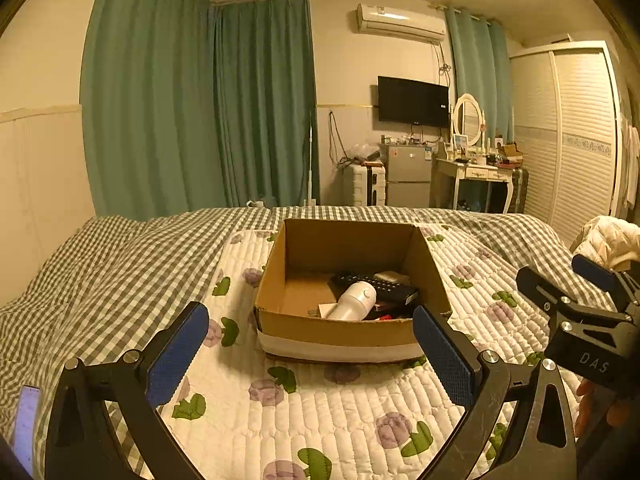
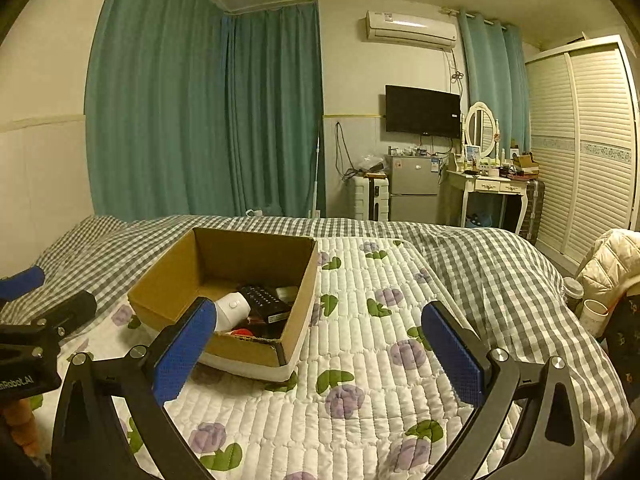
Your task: Organize rigid objects
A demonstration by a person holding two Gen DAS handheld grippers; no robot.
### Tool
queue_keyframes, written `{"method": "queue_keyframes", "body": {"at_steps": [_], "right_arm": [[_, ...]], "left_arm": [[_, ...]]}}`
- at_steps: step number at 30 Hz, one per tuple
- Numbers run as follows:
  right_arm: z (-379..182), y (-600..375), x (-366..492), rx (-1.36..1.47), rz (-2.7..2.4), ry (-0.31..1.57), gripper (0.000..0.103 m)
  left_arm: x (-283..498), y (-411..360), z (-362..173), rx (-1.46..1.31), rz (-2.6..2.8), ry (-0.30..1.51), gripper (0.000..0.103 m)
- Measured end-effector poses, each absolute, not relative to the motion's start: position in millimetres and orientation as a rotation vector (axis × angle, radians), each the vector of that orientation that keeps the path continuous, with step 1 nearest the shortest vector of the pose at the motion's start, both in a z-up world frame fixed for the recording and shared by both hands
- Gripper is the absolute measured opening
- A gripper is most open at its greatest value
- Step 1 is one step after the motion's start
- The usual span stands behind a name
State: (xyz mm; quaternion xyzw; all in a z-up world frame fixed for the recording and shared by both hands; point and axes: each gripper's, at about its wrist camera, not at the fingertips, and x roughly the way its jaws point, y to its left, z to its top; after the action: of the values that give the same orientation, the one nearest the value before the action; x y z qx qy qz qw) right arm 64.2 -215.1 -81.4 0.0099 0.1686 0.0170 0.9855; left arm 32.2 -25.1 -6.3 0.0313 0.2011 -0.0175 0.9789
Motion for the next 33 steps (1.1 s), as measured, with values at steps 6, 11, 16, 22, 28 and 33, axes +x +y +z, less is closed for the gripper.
{"method": "queue_keyframes", "body": {"at_steps": [6, 11, 16, 22, 28, 33], "right_arm": [[-81.0, -215.1, 64.1, 0.02, 0.034, 0.342, 0.103], [-82.4, -215.2, 64.6, 0.016, 0.026, 0.343, 0.103], [-84.3, -214.1, 65.5, 0.012, 0.023, 0.351, 0.103], [-84.8, -211.7, 66.4, 0.004, 0.024, 0.358, 0.103], [-86.0, -212.7, 67.2, 0.015, 0.027, 0.368, 0.103], [-86.1, -213.2, 66.8, 0.014, 0.011, 0.363, 0.103]], "left_arm": [[35.7, -26.1, -8.1, 0.069, -0.026, 0.413, 0.103], [37.0, -25.2, -9.3, 0.068, -0.022, 0.42, 0.103], [38.1, -25.3, -10.9, 0.06, -0.035, 0.437, 0.103], [39.1, -24.1, -11.6, 0.05, -0.027, 0.448, 0.103], [37.9, -22.1, -10.7, 0.046, -0.019, 0.44, 0.103], [37.6, -21.5, -10.6, 0.05, -0.012, 0.446, 0.103]]}}
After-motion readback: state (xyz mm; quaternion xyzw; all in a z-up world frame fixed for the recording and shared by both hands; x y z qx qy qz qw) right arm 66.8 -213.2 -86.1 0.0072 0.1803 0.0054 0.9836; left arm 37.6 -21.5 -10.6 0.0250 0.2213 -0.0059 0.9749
